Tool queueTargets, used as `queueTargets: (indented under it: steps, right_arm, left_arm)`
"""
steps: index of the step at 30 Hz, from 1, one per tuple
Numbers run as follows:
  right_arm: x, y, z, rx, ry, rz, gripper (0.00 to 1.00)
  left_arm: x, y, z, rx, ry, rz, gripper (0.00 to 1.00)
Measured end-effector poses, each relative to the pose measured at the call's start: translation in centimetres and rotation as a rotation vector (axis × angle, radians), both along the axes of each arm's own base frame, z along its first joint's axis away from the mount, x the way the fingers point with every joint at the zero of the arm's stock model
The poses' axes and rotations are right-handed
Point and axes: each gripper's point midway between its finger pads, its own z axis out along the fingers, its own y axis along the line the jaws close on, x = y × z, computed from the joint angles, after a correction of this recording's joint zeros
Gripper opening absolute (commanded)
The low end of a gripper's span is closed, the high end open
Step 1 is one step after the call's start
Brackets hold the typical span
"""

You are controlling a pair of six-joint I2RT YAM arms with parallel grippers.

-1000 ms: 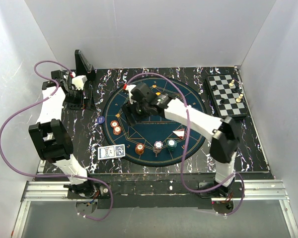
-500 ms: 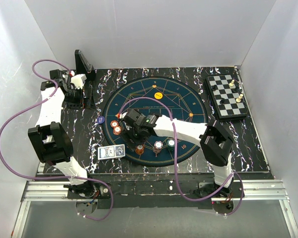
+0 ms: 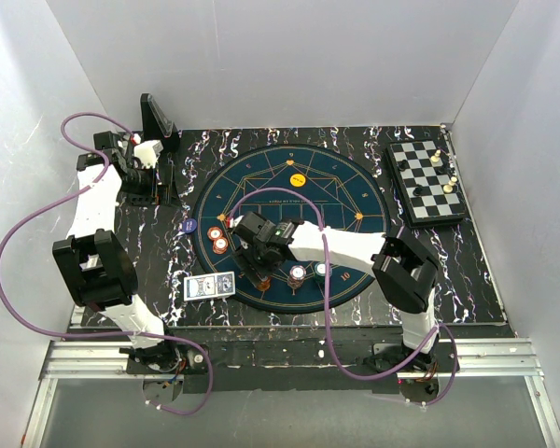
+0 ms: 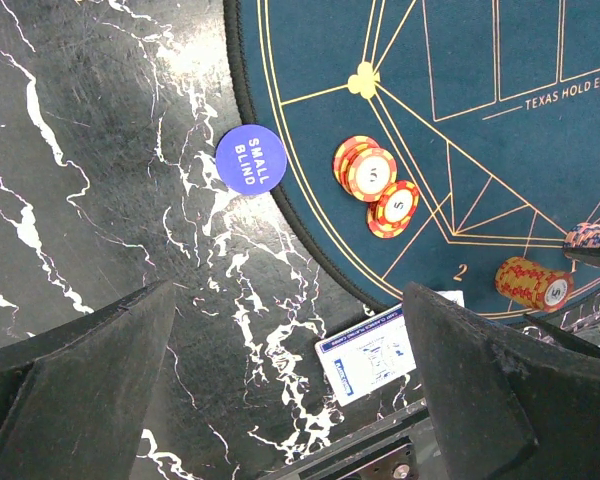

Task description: Distribute texas hold em gaming equipment

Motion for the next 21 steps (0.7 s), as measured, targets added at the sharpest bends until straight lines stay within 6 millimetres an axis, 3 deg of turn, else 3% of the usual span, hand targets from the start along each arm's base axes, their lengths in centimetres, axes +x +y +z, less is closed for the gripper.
queueTargets:
  steps: [16,21]
  right_arm:
    - [-0.27,0.51,-0.59,0.011,0.019,-0.022,0.47]
    - [-0.3,0.54,-0.58,0.013,0.022,-0.029,0.49]
  left_arm:
    - [-0.03,-0.04,0.15,-0.001,-0.005,-0.001,0.98]
    - [-0.04,-0.05,0.25,0.0,-0.008,-0.001,0.98]
